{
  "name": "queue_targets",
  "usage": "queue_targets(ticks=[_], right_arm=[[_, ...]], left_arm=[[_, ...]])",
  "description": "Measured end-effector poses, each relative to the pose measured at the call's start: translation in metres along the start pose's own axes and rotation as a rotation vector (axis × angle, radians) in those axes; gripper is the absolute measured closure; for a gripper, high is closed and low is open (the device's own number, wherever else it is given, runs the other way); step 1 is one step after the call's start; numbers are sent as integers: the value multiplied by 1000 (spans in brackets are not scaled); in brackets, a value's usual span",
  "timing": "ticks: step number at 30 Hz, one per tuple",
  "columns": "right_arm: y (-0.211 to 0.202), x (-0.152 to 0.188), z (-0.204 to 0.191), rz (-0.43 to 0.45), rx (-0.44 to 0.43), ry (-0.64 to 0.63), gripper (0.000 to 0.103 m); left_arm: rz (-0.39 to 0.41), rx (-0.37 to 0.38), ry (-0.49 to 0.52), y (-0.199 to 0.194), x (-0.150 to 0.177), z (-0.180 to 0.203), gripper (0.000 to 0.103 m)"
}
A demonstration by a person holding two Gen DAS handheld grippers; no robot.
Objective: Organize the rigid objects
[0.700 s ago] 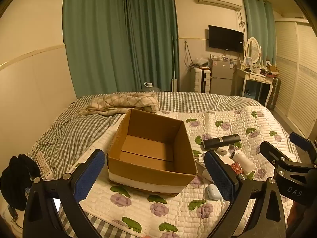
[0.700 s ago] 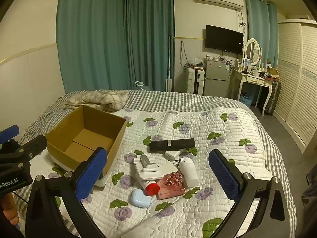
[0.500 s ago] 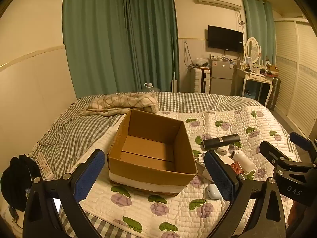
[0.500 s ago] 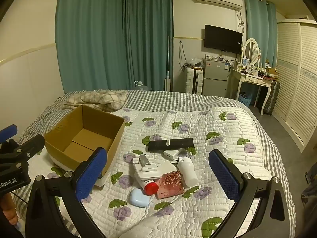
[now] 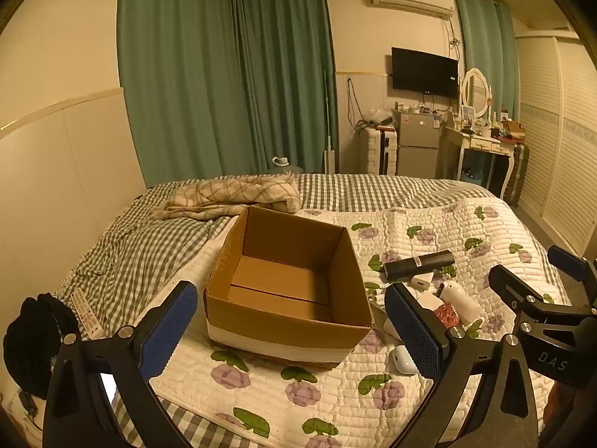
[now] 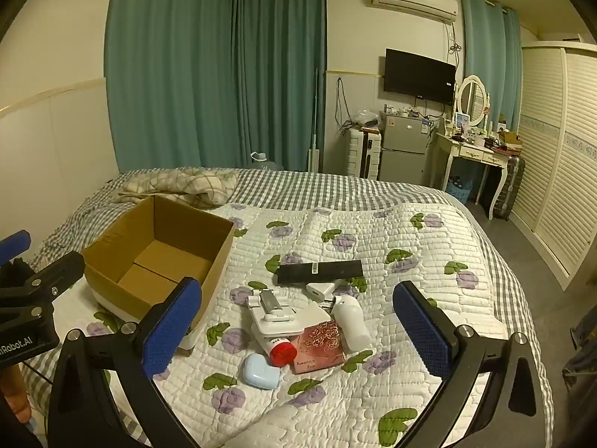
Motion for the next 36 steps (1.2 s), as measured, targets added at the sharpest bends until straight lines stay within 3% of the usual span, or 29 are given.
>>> queue_targets(ticks=[36], right_arm=[[2,1,-2,-2,6,5,0]], left_arm=[[-1,-1,11,1,4,-3,0]])
Point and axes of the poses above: each gripper's, at about its wrist camera, not at the fingertips, and y roughly the way its jaws point, z to its right, x to its underside, the point moved 10 cm from there along y, roughly the way its jaws point, and after that the axes turned 4 degrees about -y, right-handed, at the moved point
